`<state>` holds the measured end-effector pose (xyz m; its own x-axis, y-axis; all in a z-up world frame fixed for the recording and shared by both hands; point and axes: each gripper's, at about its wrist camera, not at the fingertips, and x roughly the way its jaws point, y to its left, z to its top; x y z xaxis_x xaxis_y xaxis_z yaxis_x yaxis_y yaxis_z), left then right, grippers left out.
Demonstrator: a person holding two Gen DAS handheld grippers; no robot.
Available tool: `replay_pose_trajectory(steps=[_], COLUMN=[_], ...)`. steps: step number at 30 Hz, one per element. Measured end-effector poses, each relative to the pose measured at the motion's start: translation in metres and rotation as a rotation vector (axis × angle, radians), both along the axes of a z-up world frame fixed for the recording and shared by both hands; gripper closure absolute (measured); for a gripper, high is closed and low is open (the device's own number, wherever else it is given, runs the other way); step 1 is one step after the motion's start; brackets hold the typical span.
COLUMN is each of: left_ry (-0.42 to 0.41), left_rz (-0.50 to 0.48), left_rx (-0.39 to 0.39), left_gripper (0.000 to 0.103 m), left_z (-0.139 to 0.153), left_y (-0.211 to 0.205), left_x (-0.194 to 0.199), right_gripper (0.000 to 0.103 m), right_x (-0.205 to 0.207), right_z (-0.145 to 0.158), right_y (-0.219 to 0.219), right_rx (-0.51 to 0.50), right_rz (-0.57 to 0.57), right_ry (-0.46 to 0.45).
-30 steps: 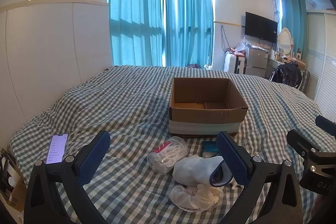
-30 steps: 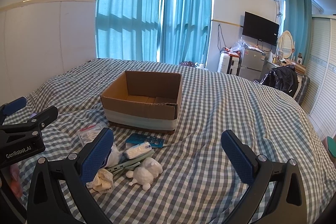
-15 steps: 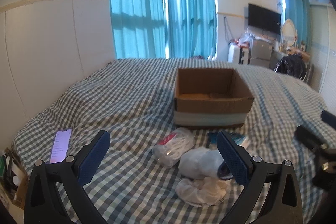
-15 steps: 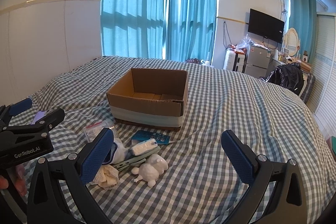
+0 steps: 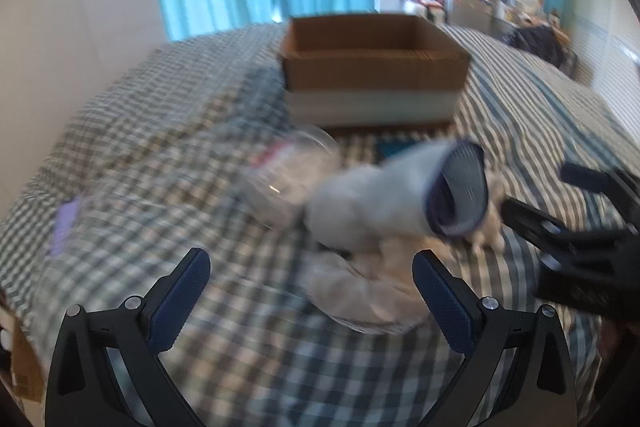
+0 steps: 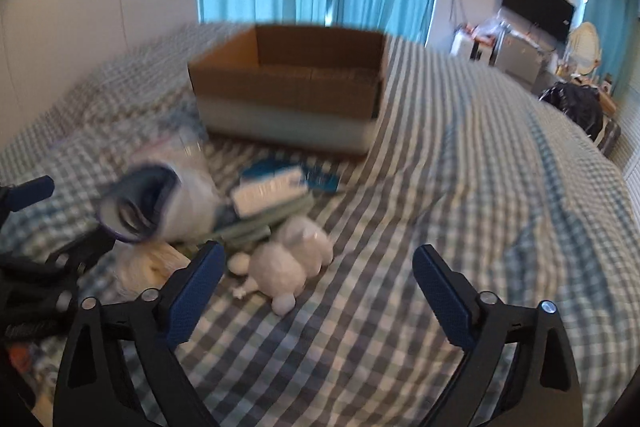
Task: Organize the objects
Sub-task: 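Grasp the lace cloth with the left tool while the right tool grasps the white plush toy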
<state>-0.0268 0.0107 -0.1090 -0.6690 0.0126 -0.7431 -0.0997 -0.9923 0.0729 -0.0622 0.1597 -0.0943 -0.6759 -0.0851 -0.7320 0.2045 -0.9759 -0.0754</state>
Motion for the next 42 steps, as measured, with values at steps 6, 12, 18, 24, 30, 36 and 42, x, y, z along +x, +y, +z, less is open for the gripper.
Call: replay_pose_trajectory(steps=[6,12,18,24,30,36,42], left_ry=[-0.084,-0.1,-0.096,-0.097,-0.032,0.004,0.088], left_rz=[-0.032,-0.081,-0.125,-0.094,-0.093,-0.104,-0.104], left_rx=[0.01,0.072,0.145,0.216,0.189,0.185,0.179], left_gripper=[0.0,0.027,0.063,0.081,0.085,0.087,0.087], left_z=[-0.034,-0.044,-0.04,-0.035,-0.015,0.003,0.039], left_y=[0.013,0.017,0.017,0.009,0.014,0.015,0.018], left_x=[-0.015,-0.022,-0.02,-0.013,0.001,0.013,0.029], right_gripper=[0.013,0.013,0.03,0.036,0.036,0.036,0.036], right_x=[-0.028,-0.04,-0.035,-0.015,0.007,0.024,0.035], right_z=[-0.025,-0.047,-0.054,-0.041,-0.024,0.002,0.031], right_y=[-0.005,-0.005,-0.004,0.008,0.022,0.027,0.026], right_rx=[-0.042,-0.052,-0.051,-0.038,-0.039,-0.045,-0.047], right_rz=[0.031,0.043,0.068,0.05,0.02,0.007,0.016], right_ry=[-0.074,-0.151,-0.16,-0.126,-0.089,-0.032,0.031])
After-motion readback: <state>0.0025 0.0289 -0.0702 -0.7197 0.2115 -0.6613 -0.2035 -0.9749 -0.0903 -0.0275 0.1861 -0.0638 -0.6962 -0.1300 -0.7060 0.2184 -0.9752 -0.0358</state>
